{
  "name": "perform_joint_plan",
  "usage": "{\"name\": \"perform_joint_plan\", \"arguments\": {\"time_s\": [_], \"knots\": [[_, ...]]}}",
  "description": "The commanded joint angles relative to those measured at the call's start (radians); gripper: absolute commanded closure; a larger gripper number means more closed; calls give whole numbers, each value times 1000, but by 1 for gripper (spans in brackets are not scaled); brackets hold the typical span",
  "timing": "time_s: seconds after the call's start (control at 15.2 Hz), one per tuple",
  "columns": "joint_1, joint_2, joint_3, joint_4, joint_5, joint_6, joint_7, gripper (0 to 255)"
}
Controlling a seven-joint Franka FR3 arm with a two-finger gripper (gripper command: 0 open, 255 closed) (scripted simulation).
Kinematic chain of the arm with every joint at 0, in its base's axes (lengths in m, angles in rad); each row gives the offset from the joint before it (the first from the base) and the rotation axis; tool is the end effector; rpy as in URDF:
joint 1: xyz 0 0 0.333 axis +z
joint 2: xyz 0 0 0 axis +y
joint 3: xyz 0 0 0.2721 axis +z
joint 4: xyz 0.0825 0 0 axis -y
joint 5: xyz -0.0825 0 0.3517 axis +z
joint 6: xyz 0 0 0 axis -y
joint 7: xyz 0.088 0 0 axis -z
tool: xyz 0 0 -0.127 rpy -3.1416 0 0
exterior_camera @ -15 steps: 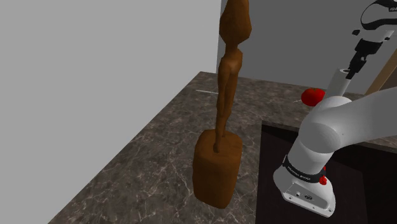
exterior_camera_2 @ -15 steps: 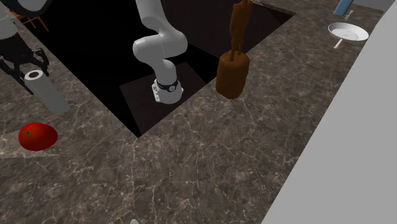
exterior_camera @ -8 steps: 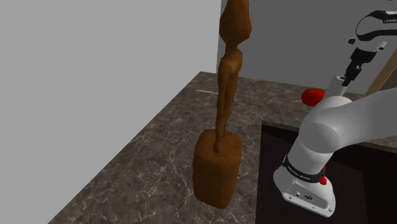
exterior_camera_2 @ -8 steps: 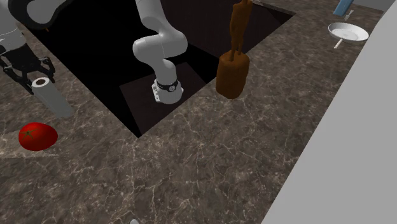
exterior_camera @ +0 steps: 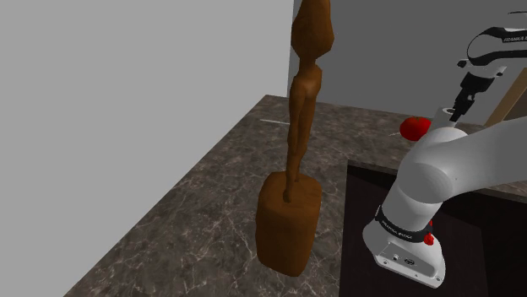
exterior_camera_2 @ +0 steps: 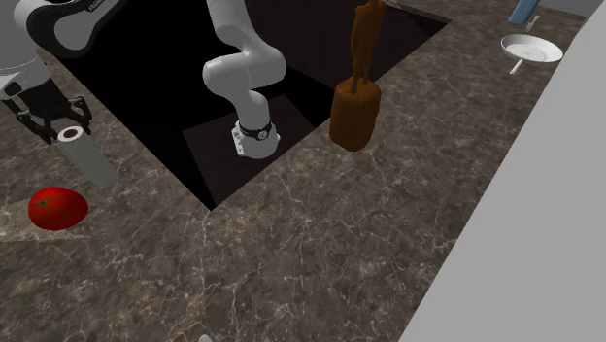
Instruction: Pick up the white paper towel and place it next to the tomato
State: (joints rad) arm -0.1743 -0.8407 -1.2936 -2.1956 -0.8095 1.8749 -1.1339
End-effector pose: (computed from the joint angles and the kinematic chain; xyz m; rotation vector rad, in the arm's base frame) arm -0.0470 -0.4764 0.3869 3.0779 0.0414 0.0747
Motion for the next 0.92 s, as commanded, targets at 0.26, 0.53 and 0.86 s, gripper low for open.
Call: {"name": "perform_joint_plan", "arguments": {"time_s": [0.26,0.53,0.86], "knots": [[1,0,-1,-1,-1,1,1,0],[1,0,-1,-1,-1,1,1,0],[-25,5,92,73,57,-102,-24,0]]}}
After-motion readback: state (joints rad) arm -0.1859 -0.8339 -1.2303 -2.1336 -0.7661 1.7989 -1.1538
